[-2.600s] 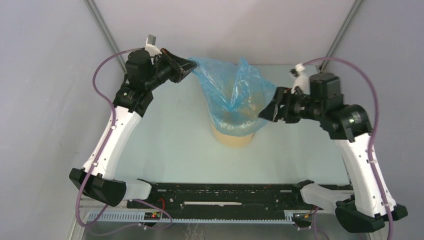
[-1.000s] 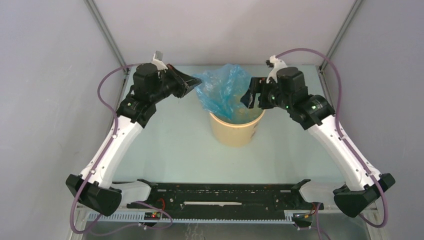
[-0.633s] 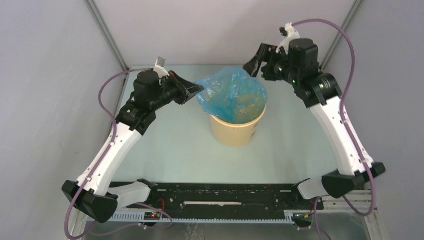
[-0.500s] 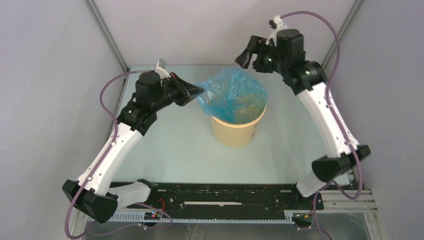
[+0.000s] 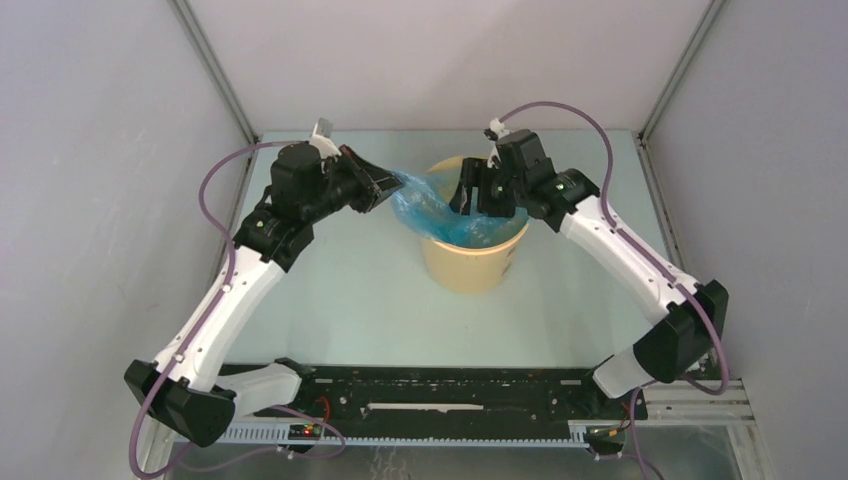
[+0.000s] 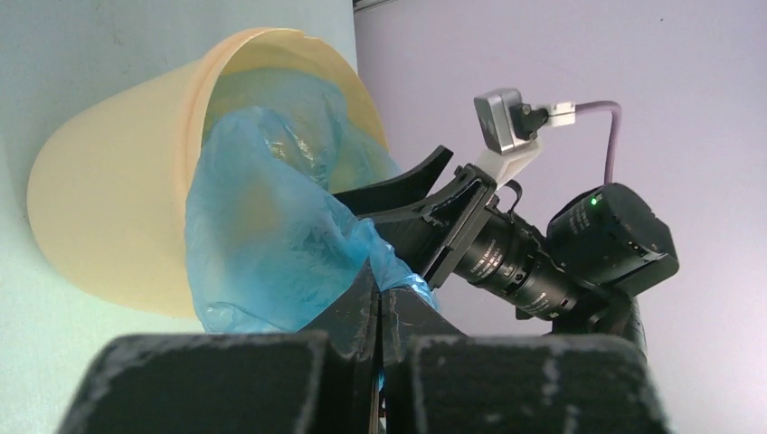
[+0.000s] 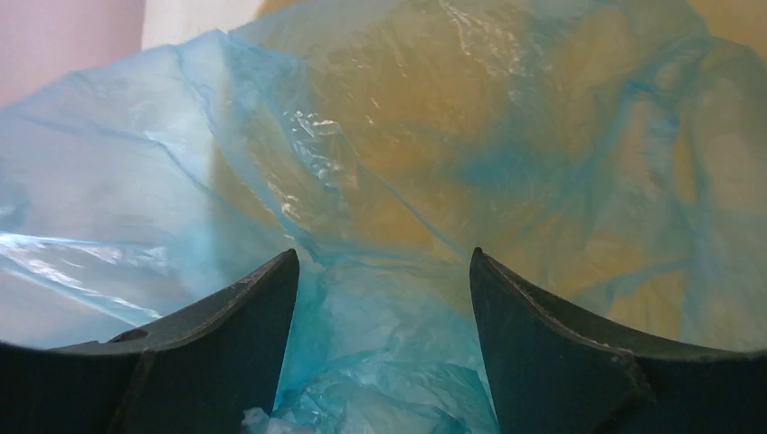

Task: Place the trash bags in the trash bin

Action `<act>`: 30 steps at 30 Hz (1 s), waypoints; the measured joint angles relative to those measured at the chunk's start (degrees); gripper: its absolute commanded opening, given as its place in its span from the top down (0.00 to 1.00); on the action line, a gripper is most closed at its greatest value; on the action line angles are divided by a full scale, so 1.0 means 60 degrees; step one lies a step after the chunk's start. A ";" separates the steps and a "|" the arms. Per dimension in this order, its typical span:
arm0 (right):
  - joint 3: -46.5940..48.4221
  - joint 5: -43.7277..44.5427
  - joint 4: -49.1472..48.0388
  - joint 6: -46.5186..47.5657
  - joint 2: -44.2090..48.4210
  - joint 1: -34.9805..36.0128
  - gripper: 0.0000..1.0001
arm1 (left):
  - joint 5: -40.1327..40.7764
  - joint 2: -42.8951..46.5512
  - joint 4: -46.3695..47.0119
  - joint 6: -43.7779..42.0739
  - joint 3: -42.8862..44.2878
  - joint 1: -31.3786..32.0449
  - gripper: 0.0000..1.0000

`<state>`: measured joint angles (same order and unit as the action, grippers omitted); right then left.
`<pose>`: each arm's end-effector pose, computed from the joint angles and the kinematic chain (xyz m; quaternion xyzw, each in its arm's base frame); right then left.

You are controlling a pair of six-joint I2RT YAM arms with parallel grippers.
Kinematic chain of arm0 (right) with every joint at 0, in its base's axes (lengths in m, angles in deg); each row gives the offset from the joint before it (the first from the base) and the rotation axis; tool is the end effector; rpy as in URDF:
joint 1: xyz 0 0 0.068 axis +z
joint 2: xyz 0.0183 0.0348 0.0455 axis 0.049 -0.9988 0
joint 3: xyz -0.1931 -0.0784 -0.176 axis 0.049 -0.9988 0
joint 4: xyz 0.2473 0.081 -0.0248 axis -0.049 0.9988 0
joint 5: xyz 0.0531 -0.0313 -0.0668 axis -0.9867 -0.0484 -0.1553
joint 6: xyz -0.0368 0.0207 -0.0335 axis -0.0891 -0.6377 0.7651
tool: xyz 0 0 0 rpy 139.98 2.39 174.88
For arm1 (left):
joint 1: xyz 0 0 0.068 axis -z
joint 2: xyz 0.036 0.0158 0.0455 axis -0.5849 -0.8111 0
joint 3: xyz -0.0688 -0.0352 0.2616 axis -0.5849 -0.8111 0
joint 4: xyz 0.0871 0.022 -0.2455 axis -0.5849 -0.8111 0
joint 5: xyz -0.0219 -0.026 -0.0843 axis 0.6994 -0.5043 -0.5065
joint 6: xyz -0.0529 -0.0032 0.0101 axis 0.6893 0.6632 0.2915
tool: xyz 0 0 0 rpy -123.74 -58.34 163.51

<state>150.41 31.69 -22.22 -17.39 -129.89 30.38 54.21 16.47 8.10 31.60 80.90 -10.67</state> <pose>0.2825 0.1902 0.3743 -0.0721 0.8956 0.2712 0.3451 0.2246 -0.1162 0.4152 -0.1711 0.7712 -0.4973 0.3587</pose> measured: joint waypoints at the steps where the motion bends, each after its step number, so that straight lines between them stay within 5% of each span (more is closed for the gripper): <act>1: -0.0284 0.0022 -0.0022 -0.0004 0.0178 0.0000 0.22 | -0.0004 -0.0004 -0.0004 -0.0004 0.0000 0.0000 1.00; 11: 0.0769 0.0171 -0.0131 -0.0051 -0.0911 -0.0597 0.20 | -0.0164 -0.0776 -0.0033 -0.0266 0.0029 0.0000 1.00; 18: 0.2040 0.0062 0.1614 0.0554 -0.2004 -0.0790 0.18 | -0.0455 -0.1512 -0.0565 -0.0856 0.0350 -0.0062 1.00; 25: 0.4404 -0.0455 0.3282 0.0911 -0.1818 -0.1158 0.15 | -0.0470 -0.1486 -0.0852 -0.1246 0.0506 -0.0357 1.00; 30: 0.4725 -0.0663 0.3661 0.0674 -0.0812 -0.1377 0.17 | -0.0466 -0.1322 -0.0976 -0.1260 0.0506 -0.0423 1.00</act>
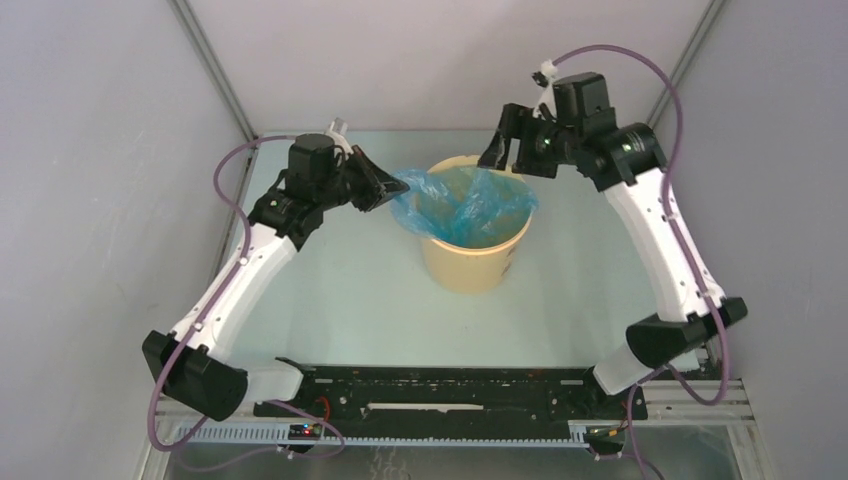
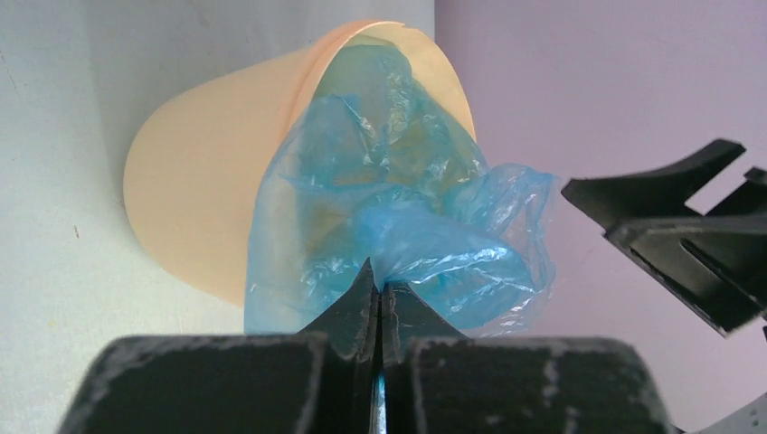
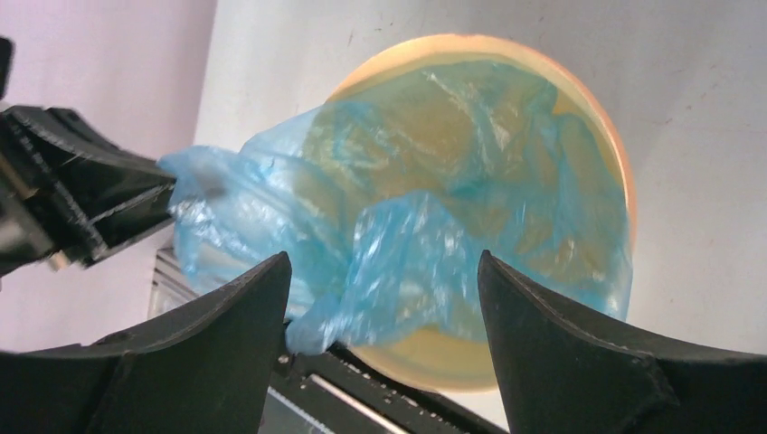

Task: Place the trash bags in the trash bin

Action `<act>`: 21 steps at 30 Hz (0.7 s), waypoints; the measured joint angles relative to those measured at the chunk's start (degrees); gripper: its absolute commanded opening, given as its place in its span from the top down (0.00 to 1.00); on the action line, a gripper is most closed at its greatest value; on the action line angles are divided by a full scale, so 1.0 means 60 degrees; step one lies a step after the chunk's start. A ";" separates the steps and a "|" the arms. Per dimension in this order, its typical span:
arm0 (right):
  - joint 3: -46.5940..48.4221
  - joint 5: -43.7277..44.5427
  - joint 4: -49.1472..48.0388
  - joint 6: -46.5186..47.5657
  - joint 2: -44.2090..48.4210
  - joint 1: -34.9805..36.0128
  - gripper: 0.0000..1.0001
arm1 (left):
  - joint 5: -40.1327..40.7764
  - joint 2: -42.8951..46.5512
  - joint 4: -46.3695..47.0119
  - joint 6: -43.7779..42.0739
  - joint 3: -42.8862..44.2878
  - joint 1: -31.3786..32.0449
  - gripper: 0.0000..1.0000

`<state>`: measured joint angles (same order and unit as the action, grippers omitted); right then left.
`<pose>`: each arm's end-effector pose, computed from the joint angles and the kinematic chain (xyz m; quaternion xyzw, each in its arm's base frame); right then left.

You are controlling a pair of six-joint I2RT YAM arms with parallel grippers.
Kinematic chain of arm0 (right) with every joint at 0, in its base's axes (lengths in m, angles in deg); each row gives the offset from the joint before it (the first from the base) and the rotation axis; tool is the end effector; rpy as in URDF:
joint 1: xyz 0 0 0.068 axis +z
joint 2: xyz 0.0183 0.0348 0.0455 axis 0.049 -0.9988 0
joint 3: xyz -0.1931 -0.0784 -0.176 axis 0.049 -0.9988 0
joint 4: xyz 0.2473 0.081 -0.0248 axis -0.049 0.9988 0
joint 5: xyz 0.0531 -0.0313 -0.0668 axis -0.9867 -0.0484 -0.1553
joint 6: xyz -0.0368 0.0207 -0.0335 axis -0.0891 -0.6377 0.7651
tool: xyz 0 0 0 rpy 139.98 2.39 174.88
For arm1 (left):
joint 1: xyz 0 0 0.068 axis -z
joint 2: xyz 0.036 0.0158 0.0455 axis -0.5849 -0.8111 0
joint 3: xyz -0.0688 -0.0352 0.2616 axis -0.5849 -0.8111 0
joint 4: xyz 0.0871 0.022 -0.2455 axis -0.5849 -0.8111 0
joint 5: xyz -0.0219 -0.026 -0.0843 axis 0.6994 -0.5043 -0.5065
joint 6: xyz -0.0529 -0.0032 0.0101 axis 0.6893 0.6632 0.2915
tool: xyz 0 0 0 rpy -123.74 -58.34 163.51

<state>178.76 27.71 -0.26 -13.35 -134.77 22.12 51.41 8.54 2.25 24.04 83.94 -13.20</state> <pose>0.2858 0.1406 0.4683 -0.0553 0.8891 0.2649 0.3691 0.2597 -0.1206 0.3886 -0.1489 0.8265 -0.4366 0.3226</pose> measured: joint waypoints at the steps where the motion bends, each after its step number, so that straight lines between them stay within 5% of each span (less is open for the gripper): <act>1: -0.0157 -0.0044 -0.0007 -0.0117 0.0302 -0.0040 0.18 | 0.0000 0.0055 0.0000 0.0000 0.0000 0.0000 1.00; 10: -0.5461 -0.0769 -0.2335 -0.2375 0.3399 -0.0517 0.21 | -0.0073 0.0386 0.0000 0.0011 0.0000 0.0000 1.00; 21: -0.5996 -0.0943 -0.4419 -0.3519 0.0798 0.0109 0.21 | -0.0146 0.0393 -0.0007 0.0015 -0.0015 0.0000 1.00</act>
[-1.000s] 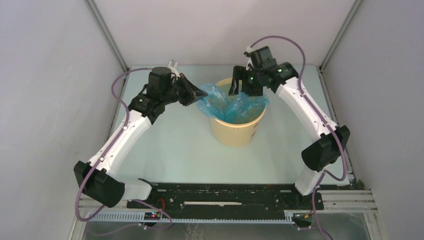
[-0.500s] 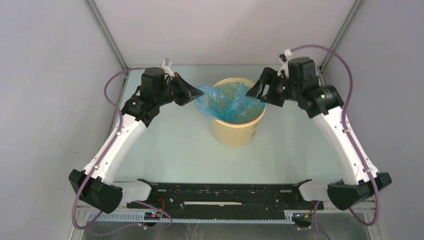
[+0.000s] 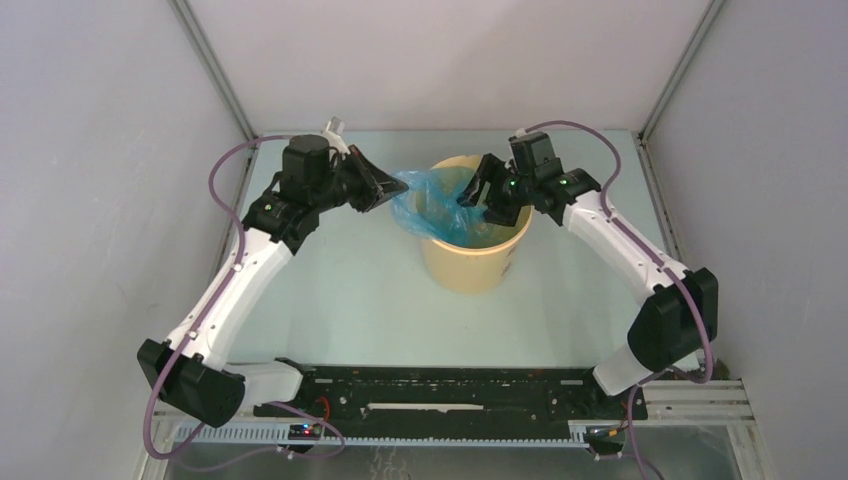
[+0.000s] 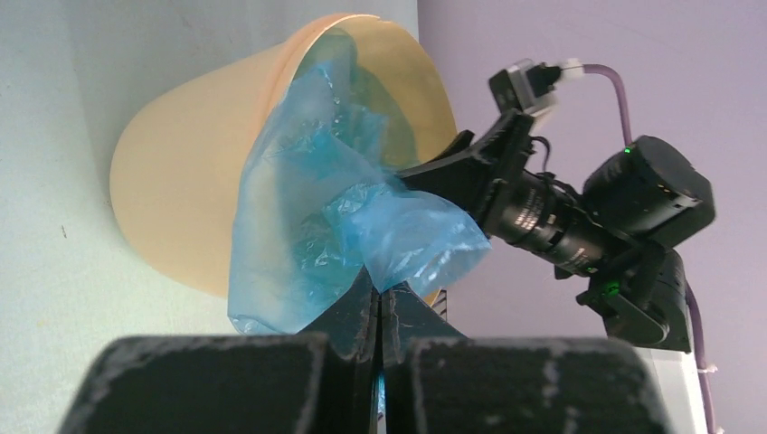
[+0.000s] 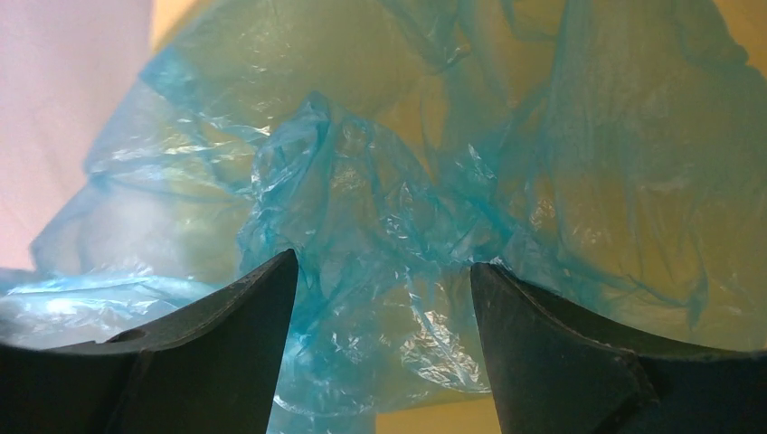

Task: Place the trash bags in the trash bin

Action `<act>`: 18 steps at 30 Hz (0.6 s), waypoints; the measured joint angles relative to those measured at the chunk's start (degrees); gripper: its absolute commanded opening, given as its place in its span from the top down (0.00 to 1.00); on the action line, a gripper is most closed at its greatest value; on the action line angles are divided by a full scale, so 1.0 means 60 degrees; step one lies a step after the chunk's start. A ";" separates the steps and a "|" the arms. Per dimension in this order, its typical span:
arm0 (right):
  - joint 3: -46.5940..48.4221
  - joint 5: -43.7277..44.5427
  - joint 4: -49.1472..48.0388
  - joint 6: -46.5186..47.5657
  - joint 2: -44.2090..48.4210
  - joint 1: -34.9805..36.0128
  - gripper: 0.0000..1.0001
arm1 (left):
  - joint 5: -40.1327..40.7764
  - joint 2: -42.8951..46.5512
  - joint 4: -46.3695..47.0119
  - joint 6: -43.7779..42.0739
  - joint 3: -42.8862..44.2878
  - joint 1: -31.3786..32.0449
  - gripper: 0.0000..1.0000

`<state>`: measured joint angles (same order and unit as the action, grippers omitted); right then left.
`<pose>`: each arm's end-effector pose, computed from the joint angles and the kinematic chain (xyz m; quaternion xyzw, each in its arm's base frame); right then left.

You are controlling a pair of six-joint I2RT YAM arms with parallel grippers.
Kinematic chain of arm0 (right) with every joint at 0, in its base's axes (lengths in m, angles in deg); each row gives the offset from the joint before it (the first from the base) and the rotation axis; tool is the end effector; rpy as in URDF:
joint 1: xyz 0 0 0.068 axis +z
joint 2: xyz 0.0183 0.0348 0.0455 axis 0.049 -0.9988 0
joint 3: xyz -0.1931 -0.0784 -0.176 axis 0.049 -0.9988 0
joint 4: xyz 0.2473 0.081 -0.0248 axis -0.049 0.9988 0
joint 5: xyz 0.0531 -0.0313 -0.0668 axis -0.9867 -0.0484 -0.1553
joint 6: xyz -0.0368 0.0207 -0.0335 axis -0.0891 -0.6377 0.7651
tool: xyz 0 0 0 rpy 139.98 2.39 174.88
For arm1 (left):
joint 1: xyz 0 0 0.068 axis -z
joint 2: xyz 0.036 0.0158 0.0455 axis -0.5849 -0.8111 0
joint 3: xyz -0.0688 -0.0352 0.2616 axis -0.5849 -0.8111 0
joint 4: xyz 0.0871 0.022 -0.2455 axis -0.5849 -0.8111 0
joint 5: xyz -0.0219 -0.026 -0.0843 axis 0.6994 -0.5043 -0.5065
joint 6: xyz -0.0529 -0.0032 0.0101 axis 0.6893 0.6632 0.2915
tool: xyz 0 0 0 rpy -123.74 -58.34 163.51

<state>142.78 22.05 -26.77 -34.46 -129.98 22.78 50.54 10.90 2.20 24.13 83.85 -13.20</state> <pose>0.3045 0.1574 0.3372 0.0892 0.8992 0.3452 0.2537 0.2487 -0.1165 0.3988 -0.1399 0.8173 -0.4501 0.3314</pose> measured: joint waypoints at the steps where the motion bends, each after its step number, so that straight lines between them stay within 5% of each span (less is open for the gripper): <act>1: 0.0000 0.0087 0.0033 0.0004 -0.0131 0.0066 0.21 | 0.0000 0.0000 0.0004 0.0000 0.0000 0.0000 1.00; 11: 0.1628 0.0237 0.1319 0.0849 -0.0208 -0.0648 0.21 | -0.0004 0.0015 0.0000 -0.0004 0.0000 0.0000 1.00; 18: 0.2495 -0.0018 0.1807 0.1177 0.1279 -0.0831 0.26 | -0.0007 0.0211 -0.0007 0.0000 0.0000 0.0000 1.00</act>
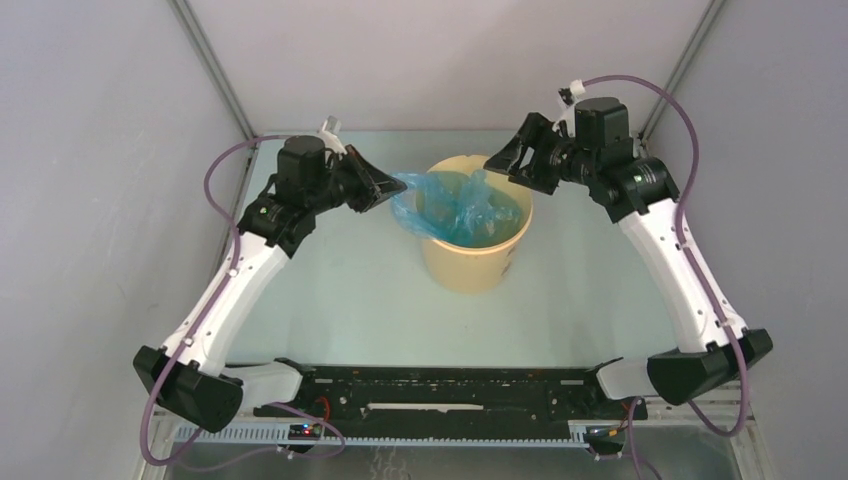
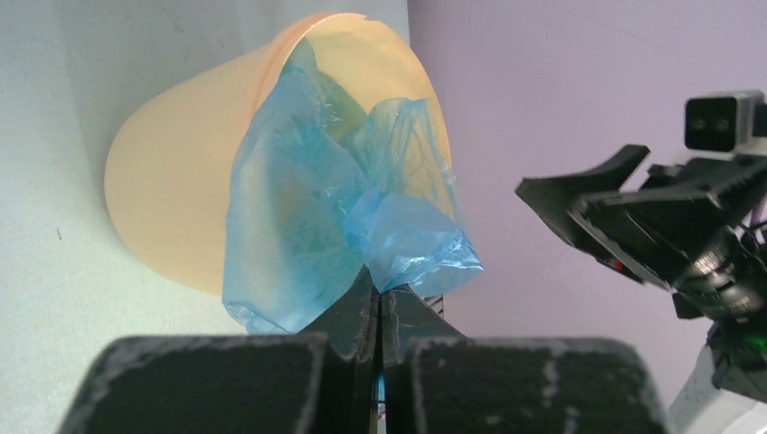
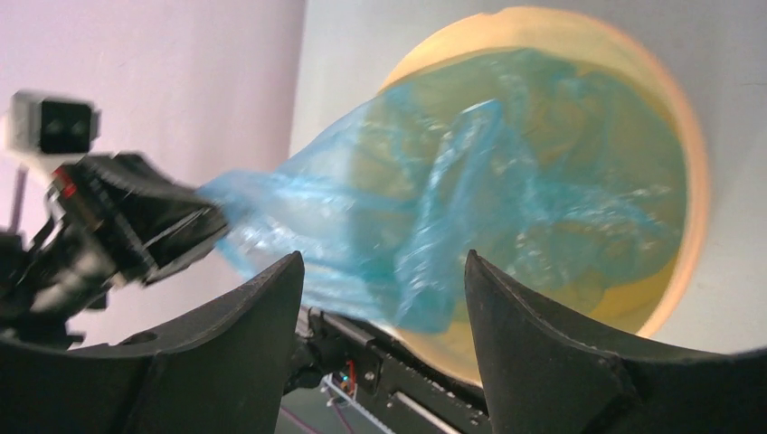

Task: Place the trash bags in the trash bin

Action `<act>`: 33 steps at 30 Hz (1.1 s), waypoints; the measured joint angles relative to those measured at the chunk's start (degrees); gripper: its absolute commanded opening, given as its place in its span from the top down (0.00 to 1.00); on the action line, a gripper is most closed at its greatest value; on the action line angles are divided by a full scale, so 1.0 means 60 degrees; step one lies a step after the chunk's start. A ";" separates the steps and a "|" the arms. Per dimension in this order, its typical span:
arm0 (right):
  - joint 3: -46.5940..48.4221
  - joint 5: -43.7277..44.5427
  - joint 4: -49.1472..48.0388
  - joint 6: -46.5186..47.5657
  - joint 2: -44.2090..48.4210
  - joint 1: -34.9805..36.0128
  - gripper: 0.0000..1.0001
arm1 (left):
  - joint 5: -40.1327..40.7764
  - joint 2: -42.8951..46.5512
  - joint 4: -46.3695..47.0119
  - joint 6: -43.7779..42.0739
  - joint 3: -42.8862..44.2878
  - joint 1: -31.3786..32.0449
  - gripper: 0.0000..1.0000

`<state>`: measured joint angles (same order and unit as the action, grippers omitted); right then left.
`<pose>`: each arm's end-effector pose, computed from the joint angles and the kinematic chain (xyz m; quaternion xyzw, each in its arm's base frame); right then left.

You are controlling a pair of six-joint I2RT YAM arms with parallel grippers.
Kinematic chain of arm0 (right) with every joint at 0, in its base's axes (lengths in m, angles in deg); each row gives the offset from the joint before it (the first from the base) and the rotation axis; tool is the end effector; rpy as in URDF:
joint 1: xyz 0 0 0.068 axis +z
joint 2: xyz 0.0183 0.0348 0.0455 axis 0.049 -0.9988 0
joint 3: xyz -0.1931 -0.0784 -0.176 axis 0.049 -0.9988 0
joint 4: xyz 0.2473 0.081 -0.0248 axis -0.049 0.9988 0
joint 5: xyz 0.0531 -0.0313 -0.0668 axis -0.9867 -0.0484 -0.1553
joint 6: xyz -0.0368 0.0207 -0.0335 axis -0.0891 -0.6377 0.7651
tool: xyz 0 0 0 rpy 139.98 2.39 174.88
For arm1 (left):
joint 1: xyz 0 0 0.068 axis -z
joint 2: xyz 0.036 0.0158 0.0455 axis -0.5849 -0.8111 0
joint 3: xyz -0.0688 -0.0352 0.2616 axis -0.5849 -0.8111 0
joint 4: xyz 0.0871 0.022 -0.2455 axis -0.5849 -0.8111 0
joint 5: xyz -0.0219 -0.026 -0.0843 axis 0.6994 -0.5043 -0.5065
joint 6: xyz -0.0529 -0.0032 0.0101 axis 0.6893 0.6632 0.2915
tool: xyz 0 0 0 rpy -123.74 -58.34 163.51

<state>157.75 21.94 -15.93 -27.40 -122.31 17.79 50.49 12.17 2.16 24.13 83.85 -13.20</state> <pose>0.2668 0.1115 0.4457 0.0520 0.8566 0.3552 0.3705 0.2428 -0.1141 0.4043 -0.1365 0.8121 -0.4551 0.3387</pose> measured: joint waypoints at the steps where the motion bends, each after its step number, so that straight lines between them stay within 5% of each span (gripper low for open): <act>1: 0.0000 -0.0058 0.0007 -0.0011 0.0142 0.0084 0.27 | 0.0000 0.0022 0.0000 0.0000 0.0000 0.0000 1.00; 5: -0.0084 -0.0066 0.0015 -0.0066 0.0397 0.0838 0.28 | 0.0000 0.0091 -0.0011 0.0000 0.0000 0.0000 0.97; 18: -0.1224 0.0816 0.0270 -0.0251 0.0379 0.1880 0.33 | 0.0018 0.0550 -0.0353 -0.0036 -0.0295 0.0000 0.63; 26: -0.1282 0.1169 0.0153 -0.0168 0.0310 0.1974 0.41 | 0.0251 0.0831 -0.0561 -0.0120 -0.0572 0.0361 0.72; 33: -0.1351 0.1807 0.0000 0.0058 0.0022 0.1974 0.40 | 0.0401 0.0102 -0.0743 -0.0350 -0.0270 0.0470 0.64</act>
<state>149.64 32.78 -15.93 -27.05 -122.18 29.64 52.90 12.78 -2.30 22.03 82.23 -10.39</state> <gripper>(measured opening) 0.595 0.346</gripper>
